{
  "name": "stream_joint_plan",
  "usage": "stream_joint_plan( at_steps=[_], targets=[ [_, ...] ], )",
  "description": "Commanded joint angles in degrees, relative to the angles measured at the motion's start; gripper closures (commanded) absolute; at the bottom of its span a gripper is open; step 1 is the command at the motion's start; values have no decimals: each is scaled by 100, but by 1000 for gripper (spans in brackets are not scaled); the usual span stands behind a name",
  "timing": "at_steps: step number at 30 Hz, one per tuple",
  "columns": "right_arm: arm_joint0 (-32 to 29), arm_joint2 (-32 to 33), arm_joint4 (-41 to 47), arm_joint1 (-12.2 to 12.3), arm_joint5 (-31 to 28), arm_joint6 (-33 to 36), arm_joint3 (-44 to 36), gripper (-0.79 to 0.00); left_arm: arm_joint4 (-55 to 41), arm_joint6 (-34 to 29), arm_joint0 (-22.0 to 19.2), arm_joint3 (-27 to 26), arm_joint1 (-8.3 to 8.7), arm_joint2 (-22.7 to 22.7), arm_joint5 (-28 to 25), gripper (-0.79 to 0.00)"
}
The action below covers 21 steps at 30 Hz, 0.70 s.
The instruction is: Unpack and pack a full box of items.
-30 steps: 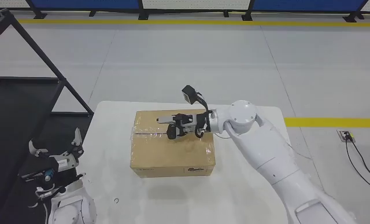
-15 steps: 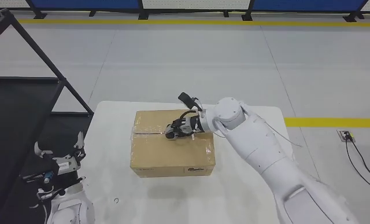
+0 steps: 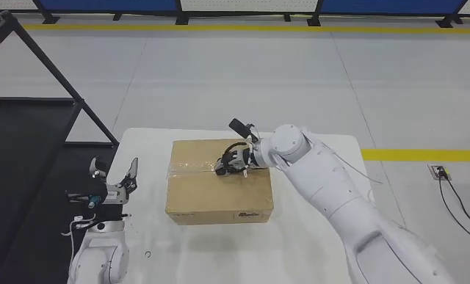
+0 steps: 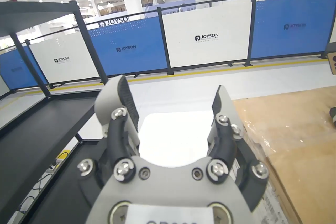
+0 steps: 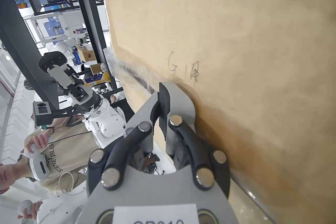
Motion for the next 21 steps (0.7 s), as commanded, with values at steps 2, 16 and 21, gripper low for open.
stream_joint_plan(
  at_steps=[2, 16, 21],
  targets=[
    [-28, 62, 23, 9, -80, -38, -148, 0, -154, 95, 75, -12, -9, -84, 172, -696],
    [9, -186, -120, -327, 369, -176, -162, 0, -890, 474, 649, -83, -9, -848, 520, -708],
    [77, -230, 15, -537, 237, -380, 41, 0, -987, 578, 805, -168, -10, -979, 494, -702]
  ],
)
